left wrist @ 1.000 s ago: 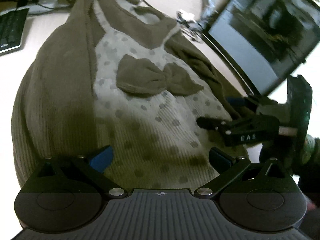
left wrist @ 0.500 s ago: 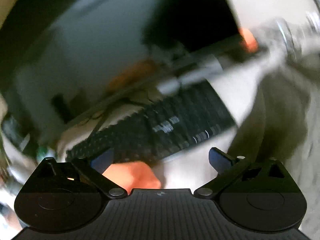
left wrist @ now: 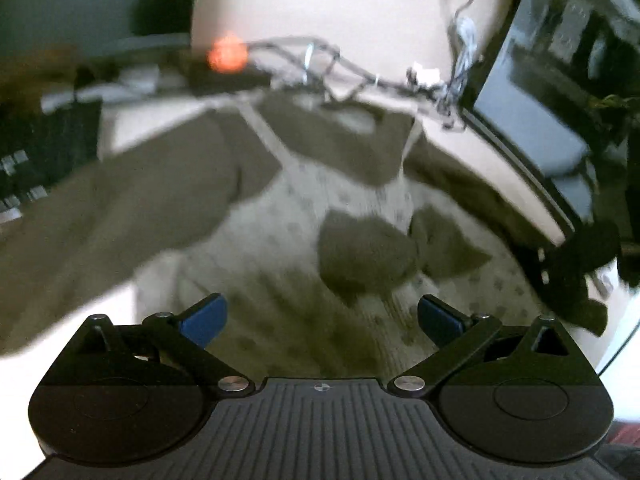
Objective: Fold clothes
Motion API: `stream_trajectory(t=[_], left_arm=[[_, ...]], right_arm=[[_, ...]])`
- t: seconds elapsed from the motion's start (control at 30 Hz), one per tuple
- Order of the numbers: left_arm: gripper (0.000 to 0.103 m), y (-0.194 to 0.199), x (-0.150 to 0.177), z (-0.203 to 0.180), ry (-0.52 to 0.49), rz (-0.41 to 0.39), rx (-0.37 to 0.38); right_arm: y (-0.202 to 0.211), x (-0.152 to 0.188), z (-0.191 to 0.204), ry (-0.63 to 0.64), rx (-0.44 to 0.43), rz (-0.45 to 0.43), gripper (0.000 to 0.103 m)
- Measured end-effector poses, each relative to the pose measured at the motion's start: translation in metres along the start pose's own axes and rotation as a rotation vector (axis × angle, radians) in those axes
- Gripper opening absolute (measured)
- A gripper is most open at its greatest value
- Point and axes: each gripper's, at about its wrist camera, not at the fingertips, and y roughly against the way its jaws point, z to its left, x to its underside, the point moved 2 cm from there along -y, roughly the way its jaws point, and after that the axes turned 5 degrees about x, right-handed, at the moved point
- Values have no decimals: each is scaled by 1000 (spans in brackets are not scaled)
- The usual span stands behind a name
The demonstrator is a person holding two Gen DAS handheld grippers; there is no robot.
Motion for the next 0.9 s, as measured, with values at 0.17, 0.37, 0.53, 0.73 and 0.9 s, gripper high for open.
stream_trajectory(t=[0.17, 0.37, 0.53, 0.73, 0.9], left_arm=[[103, -18, 10, 6, 64, 41, 3], [103, -24, 13, 2, 95, 13, -15], [103, -33, -1, 1, 131, -18, -28], [103, -30, -12, 23, 270, -34, 55], [103, -12, -5, 51, 381, -62, 84]], right_arm=[[-3, -11, -49, -236, 61, -43, 103], [-3, -19, -96, -539, 4, -92, 103], [-24, -22, -73, -774, -417, -56, 103], [-99, 1, -59, -1068, -538, 175, 103], [-137, -3, -68, -956, -369, 180, 103]])
